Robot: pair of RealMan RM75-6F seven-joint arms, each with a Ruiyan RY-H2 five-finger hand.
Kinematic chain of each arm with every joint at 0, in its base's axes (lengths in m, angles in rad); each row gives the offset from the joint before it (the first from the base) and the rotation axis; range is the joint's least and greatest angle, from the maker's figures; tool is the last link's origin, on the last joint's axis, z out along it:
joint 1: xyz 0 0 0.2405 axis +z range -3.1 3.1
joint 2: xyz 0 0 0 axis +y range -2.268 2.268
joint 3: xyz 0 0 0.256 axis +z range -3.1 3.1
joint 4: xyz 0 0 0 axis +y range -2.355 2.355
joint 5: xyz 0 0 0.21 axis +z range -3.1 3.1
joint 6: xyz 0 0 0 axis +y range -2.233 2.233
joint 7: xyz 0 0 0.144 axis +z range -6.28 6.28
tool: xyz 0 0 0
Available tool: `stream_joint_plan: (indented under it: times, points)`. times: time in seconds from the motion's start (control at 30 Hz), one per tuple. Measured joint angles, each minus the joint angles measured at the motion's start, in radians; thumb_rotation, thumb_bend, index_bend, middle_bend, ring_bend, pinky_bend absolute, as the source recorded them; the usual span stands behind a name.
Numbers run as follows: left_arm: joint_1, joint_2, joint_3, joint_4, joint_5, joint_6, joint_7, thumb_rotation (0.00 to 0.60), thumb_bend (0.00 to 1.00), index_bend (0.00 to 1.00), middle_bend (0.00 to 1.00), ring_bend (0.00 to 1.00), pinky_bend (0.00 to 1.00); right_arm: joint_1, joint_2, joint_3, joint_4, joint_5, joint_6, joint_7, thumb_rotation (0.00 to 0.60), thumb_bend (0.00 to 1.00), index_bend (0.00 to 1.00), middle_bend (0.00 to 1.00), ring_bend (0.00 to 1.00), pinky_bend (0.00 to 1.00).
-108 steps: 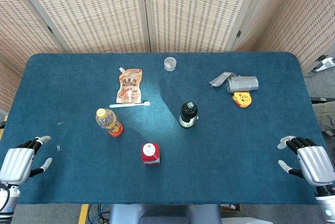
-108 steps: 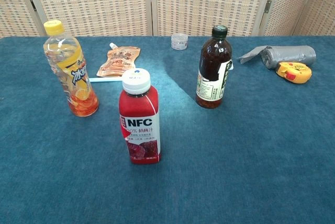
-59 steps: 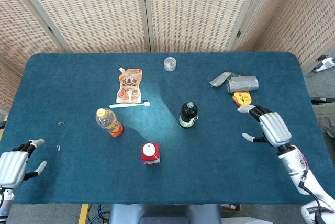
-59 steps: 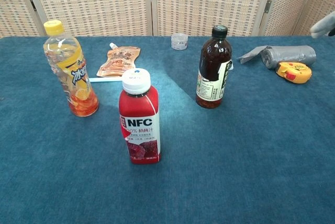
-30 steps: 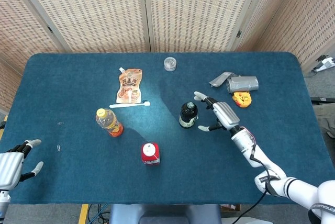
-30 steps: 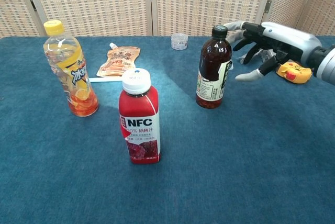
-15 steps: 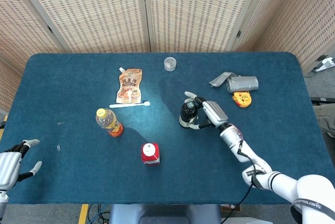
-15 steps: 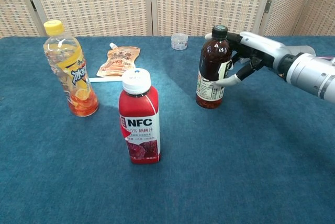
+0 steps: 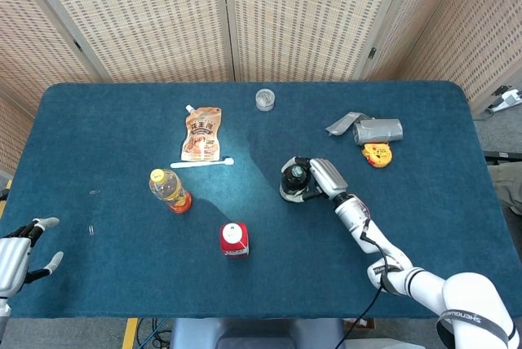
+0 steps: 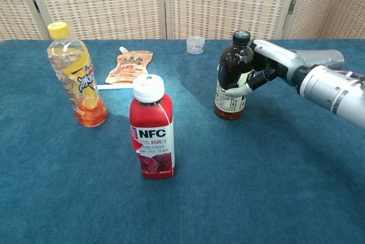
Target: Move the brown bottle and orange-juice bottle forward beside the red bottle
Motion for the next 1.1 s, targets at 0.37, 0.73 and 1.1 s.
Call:
stream_joint_plan:
  times: [0.37,0.73,1.1]
  points:
    - [0.0,-0.007,0.001,0.004,-0.006,-0.007,0.024,0.6,0.24,0.51,0.32,0.4,0.56,-0.052,0.1,-0.036,-0.172,-0.041,0.107,-0.042,0.6,0.16,0.49,0.6,0.54,0.64]
    - [-0.003,-0.015,0.005,0.016,0.008,-0.007,0.026,0.6,0.24,0.51,0.32,0.4,0.56,-0.109,0.296,-0.11,-0.462,-0.078,0.124,-0.059,0.6,0.16,0.49,0.6,0.54,0.65]
    - [-0.003,-0.017,0.003,0.016,0.005,-0.008,0.03,0.6,0.24,0.51,0.32,0.4,0.56,-0.157,0.358,-0.19,-0.585,-0.141,0.149,-0.123,0.6,0.16,0.49,0.6,0.54,0.65]
